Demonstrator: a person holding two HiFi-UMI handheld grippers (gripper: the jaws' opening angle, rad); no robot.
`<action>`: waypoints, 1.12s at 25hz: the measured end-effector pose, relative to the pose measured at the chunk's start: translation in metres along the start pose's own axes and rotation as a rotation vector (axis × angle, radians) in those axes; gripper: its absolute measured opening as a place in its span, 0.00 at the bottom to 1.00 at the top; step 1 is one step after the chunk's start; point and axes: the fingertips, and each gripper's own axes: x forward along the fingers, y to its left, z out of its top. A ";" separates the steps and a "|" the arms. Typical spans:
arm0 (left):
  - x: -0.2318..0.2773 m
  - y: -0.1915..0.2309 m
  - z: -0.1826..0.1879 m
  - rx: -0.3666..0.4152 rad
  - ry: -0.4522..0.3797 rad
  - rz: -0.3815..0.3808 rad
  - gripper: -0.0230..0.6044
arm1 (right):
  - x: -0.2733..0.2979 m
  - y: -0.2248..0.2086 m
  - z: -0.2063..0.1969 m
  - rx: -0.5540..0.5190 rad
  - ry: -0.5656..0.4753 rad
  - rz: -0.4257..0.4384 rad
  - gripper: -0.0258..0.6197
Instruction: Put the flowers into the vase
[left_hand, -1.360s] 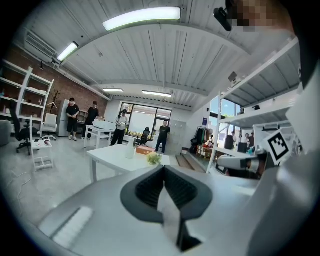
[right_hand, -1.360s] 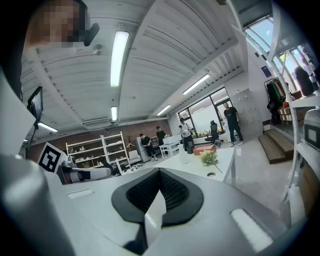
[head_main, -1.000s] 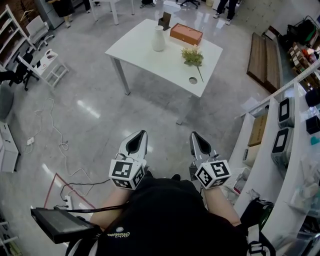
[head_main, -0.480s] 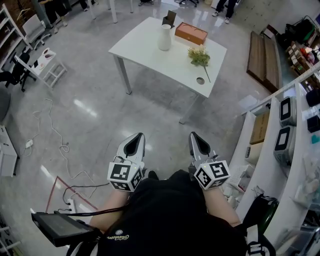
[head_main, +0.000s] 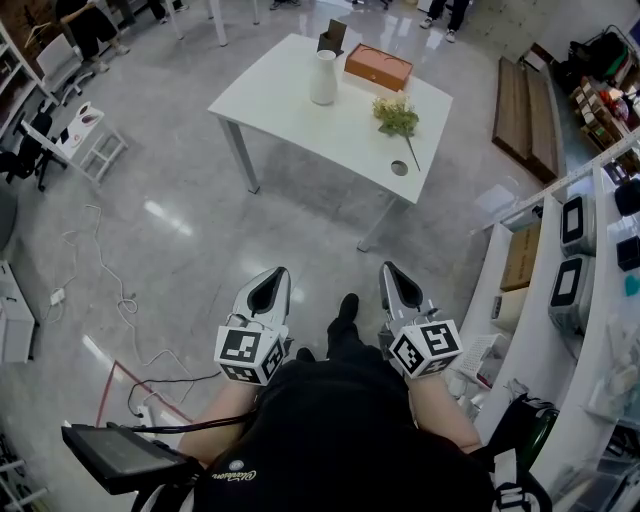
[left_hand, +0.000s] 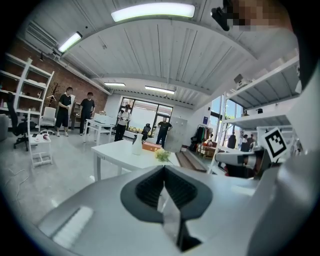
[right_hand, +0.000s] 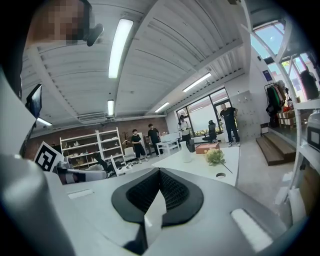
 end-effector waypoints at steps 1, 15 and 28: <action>0.007 0.002 0.002 0.002 0.001 0.005 0.05 | 0.007 -0.005 0.002 0.002 0.000 0.005 0.04; 0.142 -0.010 0.071 0.031 -0.029 0.104 0.05 | 0.104 -0.113 0.072 0.000 -0.019 0.150 0.04; 0.222 0.016 0.086 -0.013 -0.031 0.130 0.05 | 0.180 -0.154 0.085 -0.002 0.023 0.189 0.04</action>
